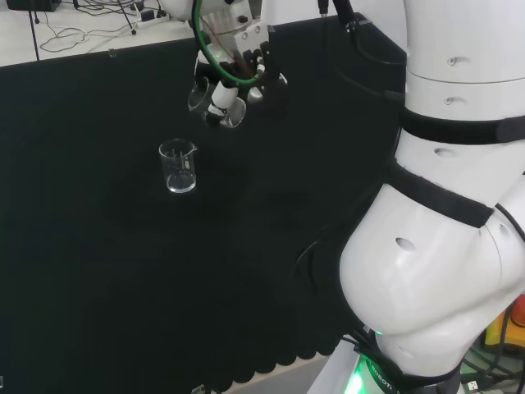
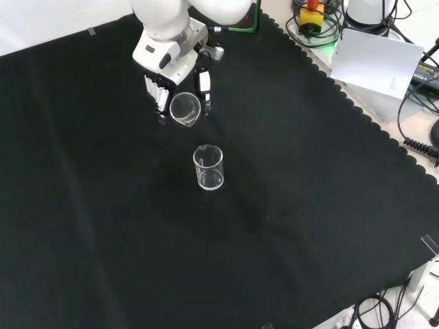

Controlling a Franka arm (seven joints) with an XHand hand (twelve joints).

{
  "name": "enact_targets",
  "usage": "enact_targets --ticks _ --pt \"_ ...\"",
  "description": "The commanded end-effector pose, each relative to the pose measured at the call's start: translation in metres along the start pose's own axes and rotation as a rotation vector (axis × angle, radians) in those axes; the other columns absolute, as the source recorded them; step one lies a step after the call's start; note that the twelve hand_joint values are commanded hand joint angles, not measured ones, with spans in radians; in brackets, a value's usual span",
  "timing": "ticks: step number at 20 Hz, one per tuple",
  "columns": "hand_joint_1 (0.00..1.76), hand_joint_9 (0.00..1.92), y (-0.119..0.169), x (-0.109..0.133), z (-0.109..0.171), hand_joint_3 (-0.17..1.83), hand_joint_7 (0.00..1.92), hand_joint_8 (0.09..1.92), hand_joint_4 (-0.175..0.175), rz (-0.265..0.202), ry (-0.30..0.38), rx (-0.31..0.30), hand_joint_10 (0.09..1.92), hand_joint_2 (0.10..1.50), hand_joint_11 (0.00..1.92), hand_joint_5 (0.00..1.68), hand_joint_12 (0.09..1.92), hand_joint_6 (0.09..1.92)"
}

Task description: Place the beaker back on the table.

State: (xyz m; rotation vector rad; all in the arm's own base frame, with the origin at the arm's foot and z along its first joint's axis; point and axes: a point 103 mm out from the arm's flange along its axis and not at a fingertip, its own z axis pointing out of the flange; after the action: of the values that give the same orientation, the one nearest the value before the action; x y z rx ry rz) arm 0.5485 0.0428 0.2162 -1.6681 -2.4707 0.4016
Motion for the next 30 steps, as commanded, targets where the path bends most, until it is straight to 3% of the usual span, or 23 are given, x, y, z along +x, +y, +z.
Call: enact_targets --ticks 1,13,18,25,30 --pt "1.28 1.27 -0.001 -0.018 0.013 -0.17 1.12 0.88 -0.175 -0.003 0.093 -0.052 0.83 1.14 1.19 1.07 0.74 0.89" --pt "1.28 1.27 -0.003 -0.061 0.051 -0.17 1.12 0.88 -0.175 0.011 0.312 -0.173 0.83 1.14 1.19 1.07 0.75 0.89" --pt "1.28 1.27 -0.002 -0.072 0.071 -0.17 1.12 0.88 -0.175 -0.017 0.382 -0.22 0.83 1.14 1.19 1.07 0.75 0.89" --pt "1.28 1.26 0.008 -0.074 0.093 -0.17 1.12 0.89 -0.175 -0.056 0.472 -0.24 0.83 1.14 1.18 1.06 0.76 0.89" --pt "1.28 1.26 0.008 -0.084 0.108 -0.17 1.12 0.89 -0.175 -0.06 0.542 -0.27 0.83 1.14 1.18 1.06 0.76 0.89"
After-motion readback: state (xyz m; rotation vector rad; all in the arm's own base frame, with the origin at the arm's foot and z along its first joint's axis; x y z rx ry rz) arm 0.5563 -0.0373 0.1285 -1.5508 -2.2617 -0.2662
